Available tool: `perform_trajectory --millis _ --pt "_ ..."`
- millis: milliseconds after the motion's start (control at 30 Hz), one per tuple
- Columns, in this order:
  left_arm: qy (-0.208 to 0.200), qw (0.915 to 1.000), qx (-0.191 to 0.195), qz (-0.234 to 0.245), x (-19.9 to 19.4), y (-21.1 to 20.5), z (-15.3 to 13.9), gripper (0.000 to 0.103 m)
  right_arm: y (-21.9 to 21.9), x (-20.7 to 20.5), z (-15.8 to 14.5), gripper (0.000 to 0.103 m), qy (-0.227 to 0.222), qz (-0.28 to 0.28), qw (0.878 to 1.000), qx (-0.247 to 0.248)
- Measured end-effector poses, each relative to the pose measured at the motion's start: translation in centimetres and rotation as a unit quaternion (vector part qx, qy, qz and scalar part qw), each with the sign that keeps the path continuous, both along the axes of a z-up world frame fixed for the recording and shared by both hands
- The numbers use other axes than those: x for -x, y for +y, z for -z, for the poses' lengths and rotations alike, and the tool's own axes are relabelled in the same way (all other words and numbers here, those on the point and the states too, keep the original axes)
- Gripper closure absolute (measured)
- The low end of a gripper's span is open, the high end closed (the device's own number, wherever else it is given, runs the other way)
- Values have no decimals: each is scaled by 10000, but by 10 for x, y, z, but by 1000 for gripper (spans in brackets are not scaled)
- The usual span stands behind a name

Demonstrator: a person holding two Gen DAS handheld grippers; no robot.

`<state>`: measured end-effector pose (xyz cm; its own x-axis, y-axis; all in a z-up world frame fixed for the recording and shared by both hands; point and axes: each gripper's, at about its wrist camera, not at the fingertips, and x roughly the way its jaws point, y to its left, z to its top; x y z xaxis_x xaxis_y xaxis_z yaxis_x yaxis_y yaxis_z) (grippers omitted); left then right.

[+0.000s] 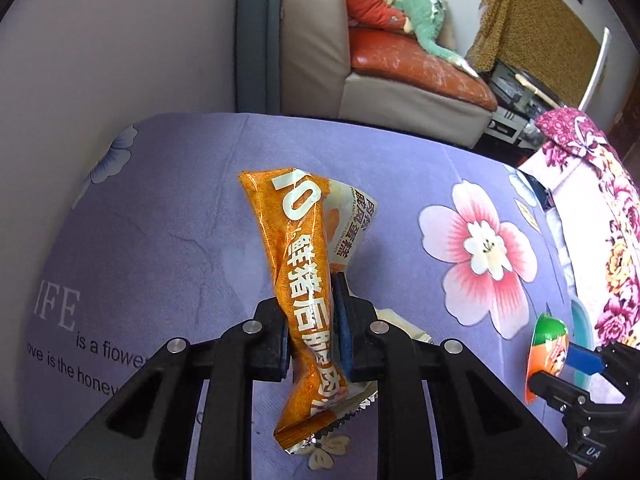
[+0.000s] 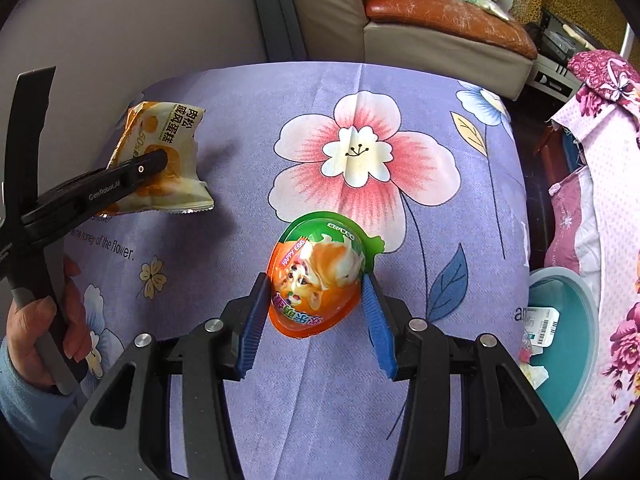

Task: Collect trash
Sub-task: 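Carry chip bag and candy egg over the wastebasket and open the left gripper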

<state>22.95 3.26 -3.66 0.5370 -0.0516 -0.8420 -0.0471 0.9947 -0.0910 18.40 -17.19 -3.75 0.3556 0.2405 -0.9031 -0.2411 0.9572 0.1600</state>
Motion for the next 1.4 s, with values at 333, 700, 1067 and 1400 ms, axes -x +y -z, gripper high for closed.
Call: perform_trajectory --millis 333,700,1067,1400 --pt "9 9949 -70 1009 57 -86 -15 84 -62 44 -15 58 -178 546 9983 -54" --pt "110 9811 -153 1924 96 -188 -19 84 -146 95 -27 58 -423 1202 9917 -182" --pt "323 9696 -111 2424 108 -270 -10 84 -222 125 -26 58 -539 1727 9831 -275" --pt "476 9577 -107 2838 103 -322 2 84 -270 129 -20 58 -550 2130 9751 -283"
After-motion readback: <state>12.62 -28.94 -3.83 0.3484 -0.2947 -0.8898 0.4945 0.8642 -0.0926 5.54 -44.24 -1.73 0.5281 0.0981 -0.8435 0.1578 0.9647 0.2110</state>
